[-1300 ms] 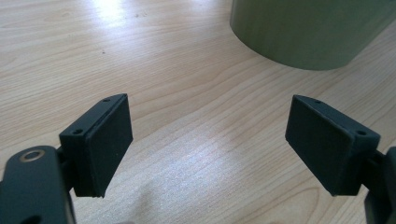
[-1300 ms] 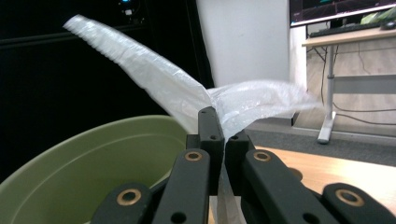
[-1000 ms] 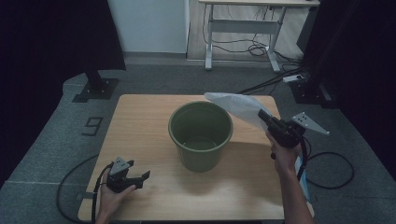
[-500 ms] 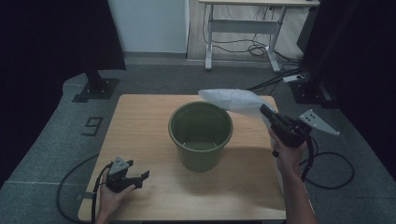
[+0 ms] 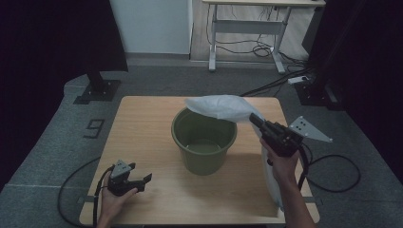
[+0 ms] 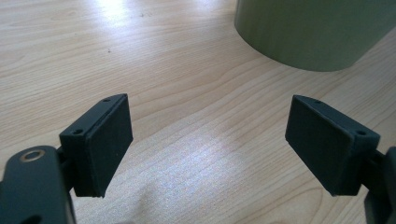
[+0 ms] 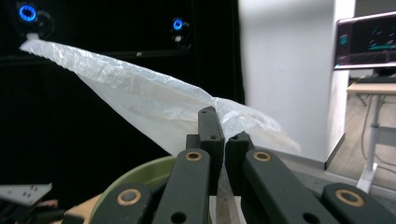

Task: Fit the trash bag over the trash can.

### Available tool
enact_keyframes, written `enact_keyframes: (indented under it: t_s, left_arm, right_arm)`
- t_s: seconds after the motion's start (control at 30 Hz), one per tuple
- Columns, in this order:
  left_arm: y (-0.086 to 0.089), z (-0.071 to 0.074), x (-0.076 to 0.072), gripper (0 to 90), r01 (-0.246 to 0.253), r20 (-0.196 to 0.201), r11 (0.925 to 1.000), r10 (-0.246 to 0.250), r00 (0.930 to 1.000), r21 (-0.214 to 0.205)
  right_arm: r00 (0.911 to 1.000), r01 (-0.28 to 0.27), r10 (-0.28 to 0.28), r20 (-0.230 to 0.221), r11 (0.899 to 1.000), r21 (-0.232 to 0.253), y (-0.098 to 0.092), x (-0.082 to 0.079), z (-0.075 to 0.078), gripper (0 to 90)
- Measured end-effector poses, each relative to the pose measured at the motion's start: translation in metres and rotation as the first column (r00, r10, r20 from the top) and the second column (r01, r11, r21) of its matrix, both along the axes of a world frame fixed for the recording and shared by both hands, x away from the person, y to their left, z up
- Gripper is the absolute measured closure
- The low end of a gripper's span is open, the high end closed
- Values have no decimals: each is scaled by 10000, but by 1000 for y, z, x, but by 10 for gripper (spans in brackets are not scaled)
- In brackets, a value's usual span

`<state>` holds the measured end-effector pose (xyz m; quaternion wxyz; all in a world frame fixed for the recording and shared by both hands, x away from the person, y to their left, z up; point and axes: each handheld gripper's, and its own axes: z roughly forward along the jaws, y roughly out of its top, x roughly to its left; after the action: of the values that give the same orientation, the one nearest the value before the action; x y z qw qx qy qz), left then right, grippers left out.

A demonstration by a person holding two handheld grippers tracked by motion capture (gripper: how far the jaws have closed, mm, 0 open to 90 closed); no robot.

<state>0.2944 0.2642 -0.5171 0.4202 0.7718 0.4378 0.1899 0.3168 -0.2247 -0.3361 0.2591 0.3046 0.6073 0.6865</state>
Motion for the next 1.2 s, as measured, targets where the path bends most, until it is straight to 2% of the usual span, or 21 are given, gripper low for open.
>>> enact_keyframes:
  t_s: [0.2, 0.4, 0.67, 0.97, 1.13, 1.17, 1.2]
  left_arm:
    - [1, 0, 0, 147, -12, -5, 10000, 12, 10000, -2]
    - [1, 0, 0, 147, 13, -5, 10000, -13, 10000, 5]
    - [1, 0, 0, 147, 23, -10, 10000, -23, 10000, 5]
    - [1, 1, 0, 147, 43, -16, 10000, -43, 10000, 7]
    - [1, 1, -1, 147, 39, -2, 10000, -39, 10000, 1]
    - [1, 1, -1, 147, 39, 8, 10000, -39, 10000, 1]
    - [1, 1, -1, 147, 34, 12, 10000, -34, 10000, 0]
  right_arm:
    - [9977, -599, 588, -330, 9976, -342, 21, 2, -15, 886]
    - [9931, -1046, 1006, -600, 9922, -677, 37, 5, -23, 886]
    - [9812, -1442, 1271, -1455, 9829, -1142, 51, 13, -46, 886]
    - [9688, -1747, 1414, -2037, 9721, -1563, 61, 18, -61, 880]
    - [9650, -1958, 1615, -2067, 9679, -1577, 62, 18, -64, 801]
    - [9653, -1981, 1647, -2025, 9674, -1576, 61, 17, -63, 758]
    - [9681, -1960, 1649, -1889, 9675, -1599, 61, 15, -62, 677]
